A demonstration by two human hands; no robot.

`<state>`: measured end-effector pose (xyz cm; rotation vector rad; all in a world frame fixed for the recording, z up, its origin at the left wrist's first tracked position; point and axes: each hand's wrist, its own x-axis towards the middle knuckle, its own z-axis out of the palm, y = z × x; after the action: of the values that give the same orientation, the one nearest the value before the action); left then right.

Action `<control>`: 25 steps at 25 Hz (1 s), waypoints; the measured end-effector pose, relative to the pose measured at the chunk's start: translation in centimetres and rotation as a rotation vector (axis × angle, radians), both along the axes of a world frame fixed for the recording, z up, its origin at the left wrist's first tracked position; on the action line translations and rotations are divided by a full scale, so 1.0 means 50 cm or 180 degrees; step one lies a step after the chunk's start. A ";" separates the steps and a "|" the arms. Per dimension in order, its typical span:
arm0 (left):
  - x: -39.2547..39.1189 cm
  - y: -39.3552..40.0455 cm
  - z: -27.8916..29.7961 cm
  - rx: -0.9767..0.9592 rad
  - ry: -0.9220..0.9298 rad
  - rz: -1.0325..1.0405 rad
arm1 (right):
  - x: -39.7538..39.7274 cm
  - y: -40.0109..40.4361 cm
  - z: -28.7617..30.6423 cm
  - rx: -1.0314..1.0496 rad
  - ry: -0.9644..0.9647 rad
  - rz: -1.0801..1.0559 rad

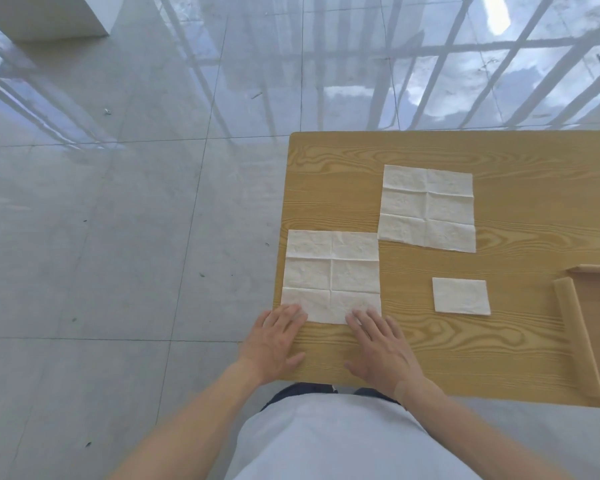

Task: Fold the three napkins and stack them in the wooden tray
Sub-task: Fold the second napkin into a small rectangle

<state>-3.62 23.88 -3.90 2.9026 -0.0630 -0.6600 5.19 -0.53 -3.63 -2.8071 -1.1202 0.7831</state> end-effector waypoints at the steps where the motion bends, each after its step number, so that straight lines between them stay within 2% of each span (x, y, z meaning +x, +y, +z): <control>1: -0.007 -0.002 -0.001 0.0012 -0.0029 -0.0002 | -0.007 -0.006 -0.003 0.0018 0.0005 0.0047; 6: -0.066 -0.024 -0.008 -0.0084 -0.0301 -0.0125 | -0.053 -0.046 -0.006 0.0220 -0.0196 0.0294; 17: -0.123 -0.049 -0.043 -0.0279 -0.1389 -0.0345 | -0.108 -0.088 -0.040 0.0843 -0.0797 0.0423; 25: -0.126 -0.050 -0.028 -0.0438 -0.1507 -0.0334 | -0.099 -0.107 -0.047 0.1179 -0.0848 0.0487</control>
<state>-9.93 21.40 -5.30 2.8661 -0.3058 0.0313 0.25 -5.87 -5.99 -2.5814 -1.3650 0.1761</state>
